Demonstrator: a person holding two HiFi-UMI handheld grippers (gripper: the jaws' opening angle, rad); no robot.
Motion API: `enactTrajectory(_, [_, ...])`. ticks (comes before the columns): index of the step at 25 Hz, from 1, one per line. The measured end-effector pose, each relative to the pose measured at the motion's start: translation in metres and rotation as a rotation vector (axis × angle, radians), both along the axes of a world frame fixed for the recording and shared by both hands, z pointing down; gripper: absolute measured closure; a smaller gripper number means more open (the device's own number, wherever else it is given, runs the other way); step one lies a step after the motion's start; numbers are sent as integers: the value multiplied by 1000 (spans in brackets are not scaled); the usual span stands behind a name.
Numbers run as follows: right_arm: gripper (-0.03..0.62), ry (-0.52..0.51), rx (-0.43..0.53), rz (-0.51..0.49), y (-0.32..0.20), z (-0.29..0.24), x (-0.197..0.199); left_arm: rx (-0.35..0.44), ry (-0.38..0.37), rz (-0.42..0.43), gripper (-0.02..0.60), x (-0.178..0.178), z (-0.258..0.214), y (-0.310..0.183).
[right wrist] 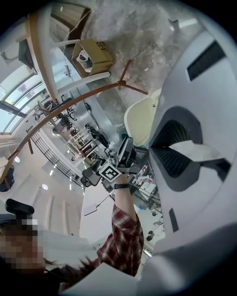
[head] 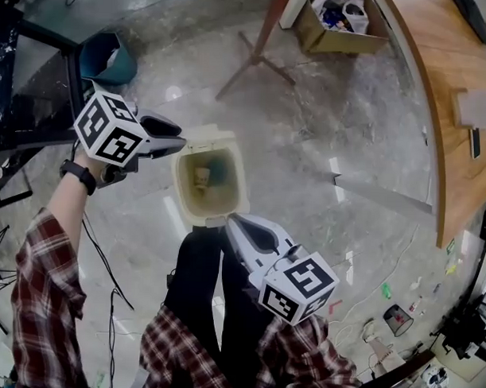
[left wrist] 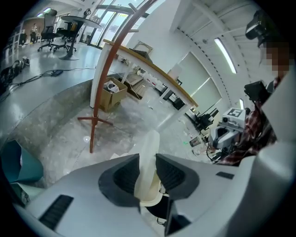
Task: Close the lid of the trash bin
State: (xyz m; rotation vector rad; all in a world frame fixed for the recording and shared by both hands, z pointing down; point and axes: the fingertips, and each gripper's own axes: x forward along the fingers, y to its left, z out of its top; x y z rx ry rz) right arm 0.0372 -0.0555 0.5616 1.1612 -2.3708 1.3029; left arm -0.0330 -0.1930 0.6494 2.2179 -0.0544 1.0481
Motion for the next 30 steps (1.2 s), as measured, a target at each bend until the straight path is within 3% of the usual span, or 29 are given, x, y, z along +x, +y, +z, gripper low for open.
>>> enactTrajectory(5, [582,0,8,0,-3,-5,0,-121,59,-10,465,4,3,19])
enactTrajectory(8, [582,10,19,5,-5,-10,5,-198,59,83,465,7,8,52])
enactTrajectory(14, [582,32,28,23,-13,-9,14,-216,36,228,479,13,30,118])
enactTrajectory(30, [582,52,-69,1,-1,48,2,-225,-8,136,486,29,128,216])
